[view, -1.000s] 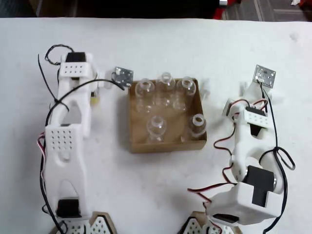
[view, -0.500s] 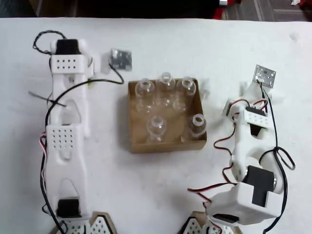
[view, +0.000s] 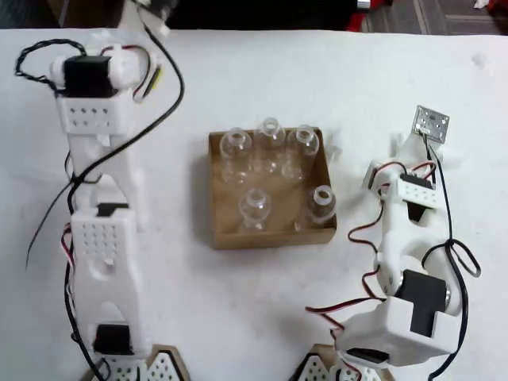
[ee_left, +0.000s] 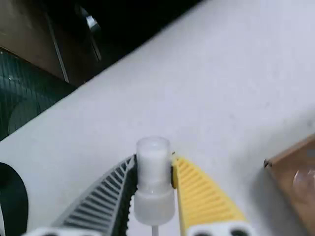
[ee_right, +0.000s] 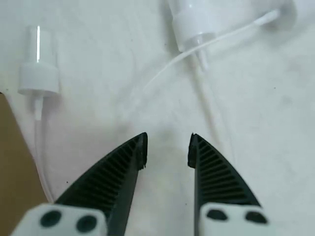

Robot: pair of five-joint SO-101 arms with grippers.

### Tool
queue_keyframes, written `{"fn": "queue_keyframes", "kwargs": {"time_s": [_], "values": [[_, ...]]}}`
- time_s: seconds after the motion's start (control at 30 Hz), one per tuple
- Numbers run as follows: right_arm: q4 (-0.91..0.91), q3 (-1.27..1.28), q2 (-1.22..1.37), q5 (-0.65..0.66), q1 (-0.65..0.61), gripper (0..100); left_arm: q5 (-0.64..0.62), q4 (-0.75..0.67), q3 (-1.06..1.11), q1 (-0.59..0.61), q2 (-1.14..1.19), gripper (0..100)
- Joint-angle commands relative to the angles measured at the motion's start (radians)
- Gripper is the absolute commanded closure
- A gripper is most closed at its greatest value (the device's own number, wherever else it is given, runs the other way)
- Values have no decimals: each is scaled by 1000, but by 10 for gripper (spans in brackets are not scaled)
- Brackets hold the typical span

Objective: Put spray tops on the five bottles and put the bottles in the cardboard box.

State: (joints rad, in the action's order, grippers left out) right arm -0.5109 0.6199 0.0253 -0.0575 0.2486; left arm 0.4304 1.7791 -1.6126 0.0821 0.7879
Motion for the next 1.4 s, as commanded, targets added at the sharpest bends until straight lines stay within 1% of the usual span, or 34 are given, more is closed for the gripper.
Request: {"fn": "queue_keyframes", "kwargs": {"time_s": [0.0, 0.07, 0.2, 0.43, 0.53, 0.87, 1.2, 1.3, 1.37], "values": [[21, -38, -7, 8, 8, 883, -32, 9, -46, -74, -206, 979], [21, -38, -7, 8, 8, 883, -26, 11, -51, -94, -249, 979], [21, -38, -7, 8, 8, 883, -54, 12, -46, -120, -340, 980], [21, -40, -5, 8, 8, 883, -308, 12, -43, -117, -555, 979], [21, -40, -5, 8, 8, 883, -377, 12, -41, -116, -619, 979], [21, -40, -5, 8, 8, 883, -385, 14, -41, -119, -783, 979], [21, -38, -5, 8, 8, 883, -388, 14, -38, -114, -808, 979], [21, -38, -5, 8, 8, 883, -408, 14, 43, -116, -843, 980], [21, -38, -5, 8, 8, 883, -416, 14, 172, -120, -917, 980]]}}
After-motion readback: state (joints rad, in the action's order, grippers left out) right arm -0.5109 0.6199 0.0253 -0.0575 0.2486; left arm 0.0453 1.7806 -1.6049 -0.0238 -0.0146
